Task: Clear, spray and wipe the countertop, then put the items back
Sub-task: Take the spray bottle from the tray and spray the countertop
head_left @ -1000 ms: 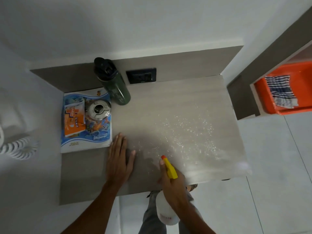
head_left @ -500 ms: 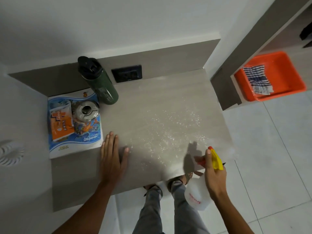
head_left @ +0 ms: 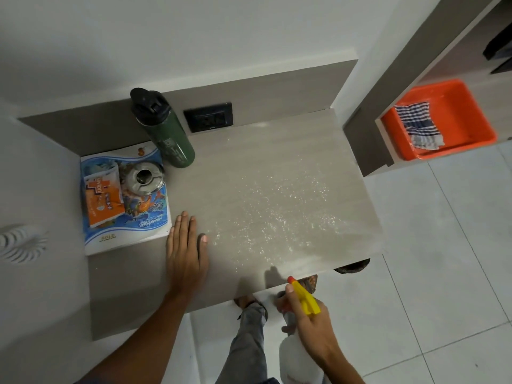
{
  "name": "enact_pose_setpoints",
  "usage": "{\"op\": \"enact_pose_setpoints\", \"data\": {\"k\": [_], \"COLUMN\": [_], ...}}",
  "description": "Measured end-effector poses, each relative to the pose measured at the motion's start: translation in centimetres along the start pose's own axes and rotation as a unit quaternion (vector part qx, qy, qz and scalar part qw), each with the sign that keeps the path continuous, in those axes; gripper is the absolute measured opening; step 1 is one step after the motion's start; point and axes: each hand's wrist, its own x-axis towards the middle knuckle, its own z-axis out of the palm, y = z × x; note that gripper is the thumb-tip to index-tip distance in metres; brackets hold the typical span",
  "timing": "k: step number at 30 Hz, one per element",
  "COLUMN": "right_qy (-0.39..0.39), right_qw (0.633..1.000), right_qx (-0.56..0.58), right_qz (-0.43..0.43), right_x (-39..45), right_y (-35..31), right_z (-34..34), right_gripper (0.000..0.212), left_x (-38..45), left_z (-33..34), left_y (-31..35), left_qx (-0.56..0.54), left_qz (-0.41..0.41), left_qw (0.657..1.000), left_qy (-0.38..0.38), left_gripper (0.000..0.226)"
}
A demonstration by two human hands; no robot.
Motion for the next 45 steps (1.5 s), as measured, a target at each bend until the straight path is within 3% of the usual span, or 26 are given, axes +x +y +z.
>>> {"op": "enact_pose_setpoints", "data": {"k": [6, 10, 13, 18, 22, 29, 36, 40, 45], "right_qy": [0.057, 0.052, 0.058, 0.082, 0.105, 0.134, 0.176, 0.17, 0.179], "right_qw": [0.997, 0.994, 0.991, 0.984, 0.976, 0.965, 0.955, 0.952, 0.939], "right_qx": [0.01, 0.058, 0.088, 0.111, 0.131, 0.15, 0.146, 0.14, 0.169], "right_qz": [-0.047, -0.074, -0.085, -0.11, -0.138, -0.17, -0.187, -0.213, -0.243], "right_x": [1.1, 2.2, 3.7, 6.4, 8.1, 11.7, 16.0, 18.2, 21.0], "right_y": [-3.4, -6.3, -8.3, -10.7, -12.8, -15.8, -18.3, -20.1, -22.6], "right_z": [4.7, 4.8, 3.5, 0.6, -1.6, -7.7, -16.5, -20.7, -26.0], "right_gripper": [0.045, 0.019, 0.022, 0.062, 0.053, 0.066, 0.056, 0.03, 0.032], "left_x": [-0.2, 0.1, 0.1, 2.2, 5.0, 8.7, 10.2, 11.4, 12.6], "left_z": [0.1, 0.1, 0.2, 0.6, 1.4, 4.3, 8.1, 10.0, 12.6], "left_y": [0.1, -0.1, 0.0, 2.3, 7.1, 17.1, 26.1, 30.4, 35.7], "left_qx": [0.022, 0.02, 0.015, -0.024, -0.047, -0.015, -0.036, -0.035, -0.033], "left_qz": [0.006, -0.007, -0.012, 0.043, 0.055, 0.083, 0.109, 0.12, 0.12], "left_qw": [1.0, 0.999, 0.999, 0.995, 0.991, 0.984, 0.978, 0.977, 0.98], "left_qy": [0.005, -0.024, -0.044, -0.081, -0.111, -0.159, -0.176, -0.172, -0.155], "left_gripper": [0.051, 0.055, 0.06, 0.077, 0.084, 0.086, 0.088, 0.087, 0.081]}}
